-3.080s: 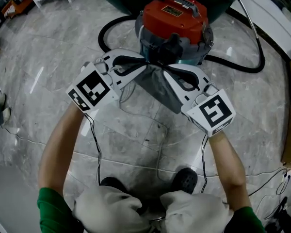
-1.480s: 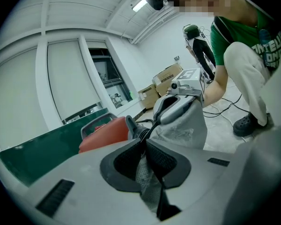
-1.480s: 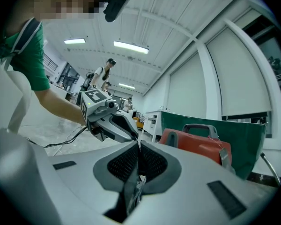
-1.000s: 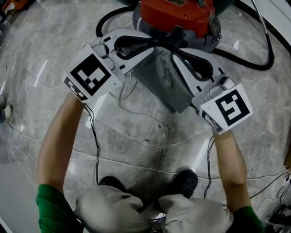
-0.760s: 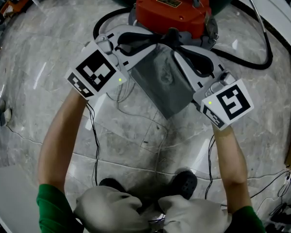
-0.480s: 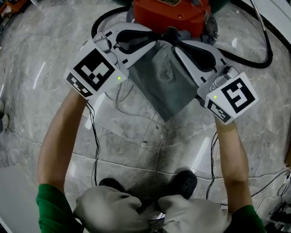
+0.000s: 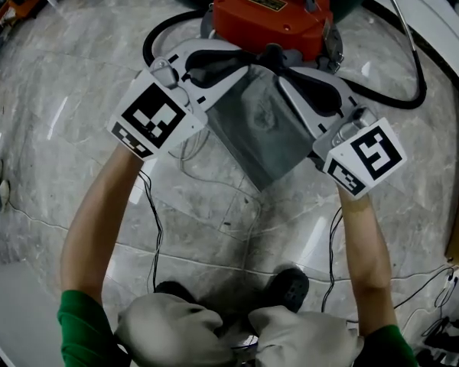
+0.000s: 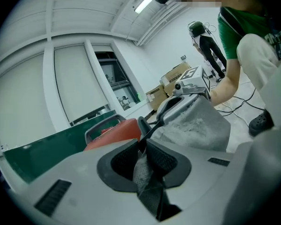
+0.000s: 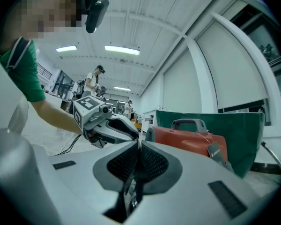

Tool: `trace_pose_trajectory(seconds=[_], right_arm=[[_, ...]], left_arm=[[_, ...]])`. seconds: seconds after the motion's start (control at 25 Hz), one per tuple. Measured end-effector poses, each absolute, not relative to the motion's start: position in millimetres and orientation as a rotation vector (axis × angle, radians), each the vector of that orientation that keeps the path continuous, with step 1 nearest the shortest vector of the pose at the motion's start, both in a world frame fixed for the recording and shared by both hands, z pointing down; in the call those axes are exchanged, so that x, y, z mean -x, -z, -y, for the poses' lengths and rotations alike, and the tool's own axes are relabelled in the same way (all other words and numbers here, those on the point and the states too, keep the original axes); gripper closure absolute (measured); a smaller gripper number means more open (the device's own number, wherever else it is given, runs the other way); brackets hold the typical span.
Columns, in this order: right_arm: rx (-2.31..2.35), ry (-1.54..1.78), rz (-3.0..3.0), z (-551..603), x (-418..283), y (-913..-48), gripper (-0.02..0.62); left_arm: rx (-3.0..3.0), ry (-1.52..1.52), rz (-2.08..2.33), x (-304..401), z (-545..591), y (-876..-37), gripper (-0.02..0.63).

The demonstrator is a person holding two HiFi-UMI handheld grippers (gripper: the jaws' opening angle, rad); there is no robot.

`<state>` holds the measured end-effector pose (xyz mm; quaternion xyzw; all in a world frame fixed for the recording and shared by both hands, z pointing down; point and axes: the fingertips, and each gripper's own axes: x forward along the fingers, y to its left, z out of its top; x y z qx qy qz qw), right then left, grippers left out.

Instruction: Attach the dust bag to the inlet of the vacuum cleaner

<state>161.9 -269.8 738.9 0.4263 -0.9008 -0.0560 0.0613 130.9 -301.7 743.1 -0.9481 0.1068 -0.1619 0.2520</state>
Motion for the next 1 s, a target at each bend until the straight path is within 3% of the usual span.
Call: trace_pose_trajectory(seconds=[0.36,0.6,1.0], right_arm=[[-1.319,0.183,2.627,259,-157,-737,0.574],[-1.401,-0.069,2.445,251,-161,-720,0.574],[-1.454,-0.354,2.317,199,-147,-582,0.574]], left_arm=[[2.638,0.358,-0.275,-123,300,-740,0.566],[2.806,0.475,-0.266,-107,297,-728,0.575],[2.991,0.537,-0.271,-70,252,-587,0.578]])
